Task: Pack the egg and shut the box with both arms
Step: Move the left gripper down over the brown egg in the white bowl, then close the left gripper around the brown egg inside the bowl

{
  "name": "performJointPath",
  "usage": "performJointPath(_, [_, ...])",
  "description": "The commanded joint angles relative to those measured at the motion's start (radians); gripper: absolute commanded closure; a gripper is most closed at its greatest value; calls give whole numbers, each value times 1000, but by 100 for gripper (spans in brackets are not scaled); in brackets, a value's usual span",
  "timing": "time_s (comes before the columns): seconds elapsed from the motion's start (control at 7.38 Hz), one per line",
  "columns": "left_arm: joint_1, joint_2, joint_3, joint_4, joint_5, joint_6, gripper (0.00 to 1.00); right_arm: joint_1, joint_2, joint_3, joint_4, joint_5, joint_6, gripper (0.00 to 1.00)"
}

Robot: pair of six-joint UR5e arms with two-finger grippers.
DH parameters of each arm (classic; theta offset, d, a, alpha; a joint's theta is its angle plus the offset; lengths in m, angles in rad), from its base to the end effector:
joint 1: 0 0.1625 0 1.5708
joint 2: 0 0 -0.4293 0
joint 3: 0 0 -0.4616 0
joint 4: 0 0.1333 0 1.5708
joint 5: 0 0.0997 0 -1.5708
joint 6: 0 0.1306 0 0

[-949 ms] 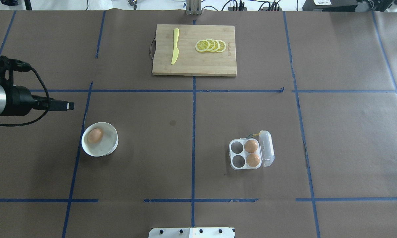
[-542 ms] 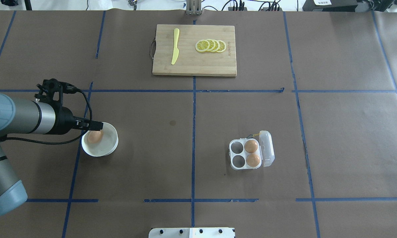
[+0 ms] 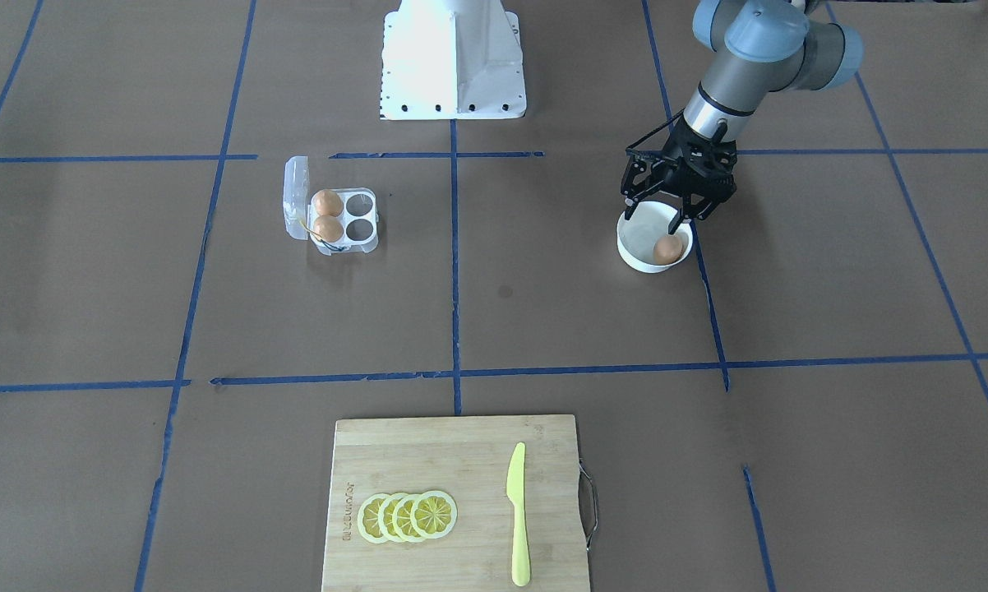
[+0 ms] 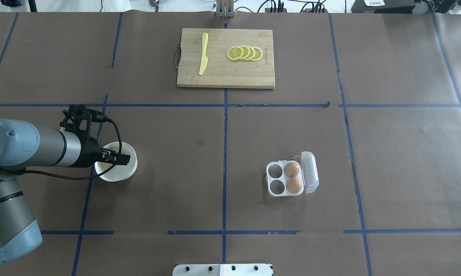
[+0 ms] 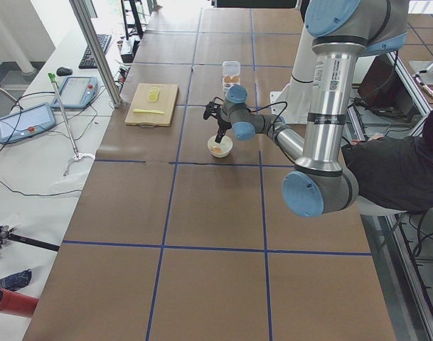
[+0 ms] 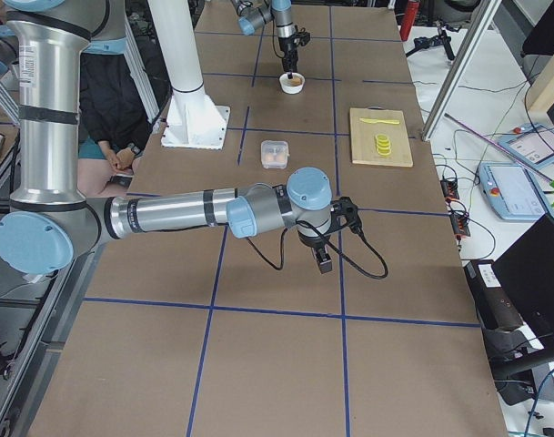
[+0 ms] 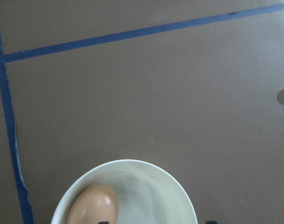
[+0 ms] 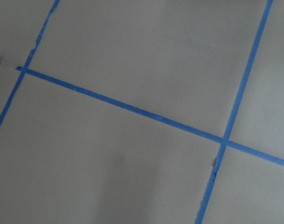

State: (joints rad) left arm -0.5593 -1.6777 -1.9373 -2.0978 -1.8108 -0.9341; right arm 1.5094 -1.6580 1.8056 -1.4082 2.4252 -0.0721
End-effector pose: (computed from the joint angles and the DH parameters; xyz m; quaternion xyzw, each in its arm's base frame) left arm 0.4689 -0.4142 0.3635 0.1813 0.4527 0.0911 0.8683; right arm 0.0016 -0.5414 0.5735 0.1428 -0.4086 -0.1238 0.8929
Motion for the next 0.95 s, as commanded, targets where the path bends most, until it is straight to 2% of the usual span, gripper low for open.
performJointPath(0.0, [2, 3, 9, -4, 13, 35, 26, 2, 0, -2, 0, 0, 0, 0])
performJointPath(0.81, [4, 4, 50, -4, 15, 57, 26, 2, 0, -2, 0, 0, 0, 0])
